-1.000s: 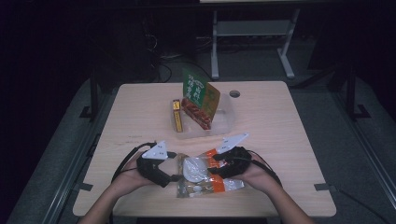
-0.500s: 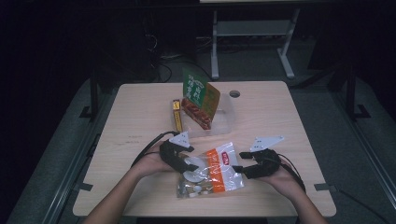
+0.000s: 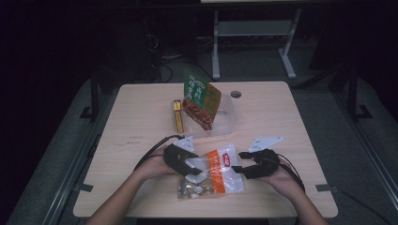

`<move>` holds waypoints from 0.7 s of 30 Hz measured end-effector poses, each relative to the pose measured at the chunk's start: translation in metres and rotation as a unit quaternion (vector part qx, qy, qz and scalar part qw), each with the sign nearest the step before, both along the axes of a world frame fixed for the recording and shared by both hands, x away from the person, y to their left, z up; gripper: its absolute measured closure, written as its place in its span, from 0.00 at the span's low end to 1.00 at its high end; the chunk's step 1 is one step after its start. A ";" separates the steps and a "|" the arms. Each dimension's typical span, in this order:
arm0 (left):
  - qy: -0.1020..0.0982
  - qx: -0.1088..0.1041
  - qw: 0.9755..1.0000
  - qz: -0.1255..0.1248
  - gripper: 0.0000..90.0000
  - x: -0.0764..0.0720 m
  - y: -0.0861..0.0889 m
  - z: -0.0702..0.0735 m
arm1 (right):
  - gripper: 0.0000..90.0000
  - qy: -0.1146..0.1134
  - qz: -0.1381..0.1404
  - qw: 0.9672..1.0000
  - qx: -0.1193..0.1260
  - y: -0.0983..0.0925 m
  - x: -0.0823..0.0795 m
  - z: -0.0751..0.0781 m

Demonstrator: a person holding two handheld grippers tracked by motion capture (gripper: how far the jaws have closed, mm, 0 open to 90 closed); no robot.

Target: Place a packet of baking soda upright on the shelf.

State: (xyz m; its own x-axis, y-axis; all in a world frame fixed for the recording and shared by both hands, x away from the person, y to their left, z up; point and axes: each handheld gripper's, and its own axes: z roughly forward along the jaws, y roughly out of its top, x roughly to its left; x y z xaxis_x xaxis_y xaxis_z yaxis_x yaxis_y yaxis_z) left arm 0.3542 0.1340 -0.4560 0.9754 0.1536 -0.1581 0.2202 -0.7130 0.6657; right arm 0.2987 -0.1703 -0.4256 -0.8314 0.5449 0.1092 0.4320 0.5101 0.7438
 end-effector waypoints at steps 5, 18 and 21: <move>0.029 -0.014 0.999 -0.009 0.60 0.004 0.001 -0.005 | 0.44 0.003 -0.009 1.000 0.004 -0.004 0.001 0.000; 0.008 -0.007 1.000 -0.002 0.96 -0.006 0.004 0.007 | 0.43 0.011 -0.008 1.000 0.011 -0.007 0.002 -0.001; -0.008 -0.003 1.000 -0.001 0.98 -0.010 0.007 0.012 | 0.43 0.008 -0.011 1.000 0.017 -0.009 0.003 0.000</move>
